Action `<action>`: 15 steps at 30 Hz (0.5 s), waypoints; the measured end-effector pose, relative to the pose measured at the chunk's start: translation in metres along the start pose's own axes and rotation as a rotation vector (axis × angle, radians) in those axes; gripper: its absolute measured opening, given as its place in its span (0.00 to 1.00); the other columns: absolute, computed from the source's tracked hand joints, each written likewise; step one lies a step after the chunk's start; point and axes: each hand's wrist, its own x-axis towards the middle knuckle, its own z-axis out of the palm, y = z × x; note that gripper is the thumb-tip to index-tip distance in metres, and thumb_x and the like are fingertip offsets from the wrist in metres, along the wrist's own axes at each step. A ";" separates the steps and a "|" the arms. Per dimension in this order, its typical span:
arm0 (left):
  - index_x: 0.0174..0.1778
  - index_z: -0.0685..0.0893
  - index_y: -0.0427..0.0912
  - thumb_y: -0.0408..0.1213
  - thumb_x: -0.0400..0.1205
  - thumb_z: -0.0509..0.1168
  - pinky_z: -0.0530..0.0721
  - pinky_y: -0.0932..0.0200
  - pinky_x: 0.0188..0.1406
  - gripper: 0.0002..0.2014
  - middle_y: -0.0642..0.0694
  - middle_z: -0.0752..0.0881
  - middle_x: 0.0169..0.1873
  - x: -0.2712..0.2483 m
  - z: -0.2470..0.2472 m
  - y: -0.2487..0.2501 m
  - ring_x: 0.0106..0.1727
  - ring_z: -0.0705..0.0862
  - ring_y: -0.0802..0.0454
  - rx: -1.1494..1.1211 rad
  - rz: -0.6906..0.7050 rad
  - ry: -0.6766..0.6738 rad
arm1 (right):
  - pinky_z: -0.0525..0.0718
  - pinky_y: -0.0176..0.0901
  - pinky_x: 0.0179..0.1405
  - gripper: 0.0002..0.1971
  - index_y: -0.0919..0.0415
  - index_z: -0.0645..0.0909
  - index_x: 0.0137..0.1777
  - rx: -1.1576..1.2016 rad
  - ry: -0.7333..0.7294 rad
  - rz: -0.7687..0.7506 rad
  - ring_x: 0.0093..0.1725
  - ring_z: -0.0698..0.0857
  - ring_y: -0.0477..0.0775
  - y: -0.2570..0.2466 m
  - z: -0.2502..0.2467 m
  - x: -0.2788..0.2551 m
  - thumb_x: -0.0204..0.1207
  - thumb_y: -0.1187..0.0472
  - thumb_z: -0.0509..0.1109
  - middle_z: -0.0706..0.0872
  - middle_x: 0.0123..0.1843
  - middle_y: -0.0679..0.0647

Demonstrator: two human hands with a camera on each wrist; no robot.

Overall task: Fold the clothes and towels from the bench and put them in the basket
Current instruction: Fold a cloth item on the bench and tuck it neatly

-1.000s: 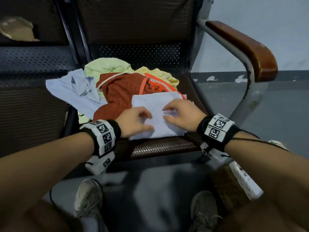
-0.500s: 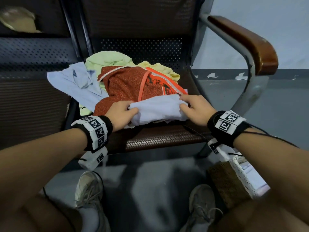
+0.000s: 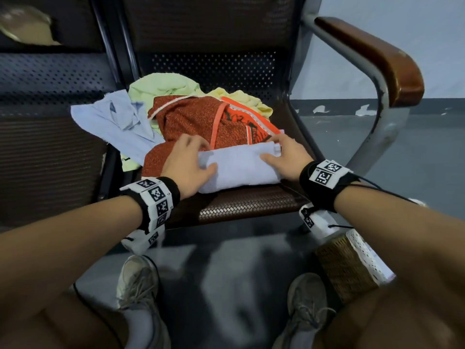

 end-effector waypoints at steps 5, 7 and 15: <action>0.81 0.66 0.50 0.49 0.67 0.76 0.74 0.46 0.73 0.45 0.45 0.75 0.74 -0.004 0.008 -0.003 0.73 0.75 0.42 0.141 0.082 -0.373 | 0.79 0.54 0.67 0.22 0.56 0.76 0.71 -0.191 0.131 -0.149 0.67 0.80 0.62 -0.015 0.002 0.002 0.78 0.56 0.72 0.79 0.68 0.59; 0.79 0.67 0.50 0.44 0.69 0.75 0.79 0.47 0.66 0.41 0.42 0.80 0.68 -0.003 0.009 -0.005 0.67 0.80 0.40 0.158 0.061 -0.354 | 0.78 0.55 0.68 0.16 0.56 0.82 0.66 -0.178 0.158 -0.344 0.67 0.80 0.59 -0.023 0.006 0.000 0.79 0.58 0.69 0.82 0.66 0.56; 0.51 0.83 0.52 0.53 0.67 0.65 0.86 0.50 0.43 0.18 0.51 0.89 0.42 0.015 -0.020 0.028 0.44 0.86 0.49 -0.206 -0.023 -0.057 | 0.77 0.57 0.67 0.40 0.46 0.67 0.77 -0.437 -0.067 -0.425 0.61 0.86 0.57 -0.036 0.010 -0.006 0.67 0.32 0.73 0.87 0.62 0.48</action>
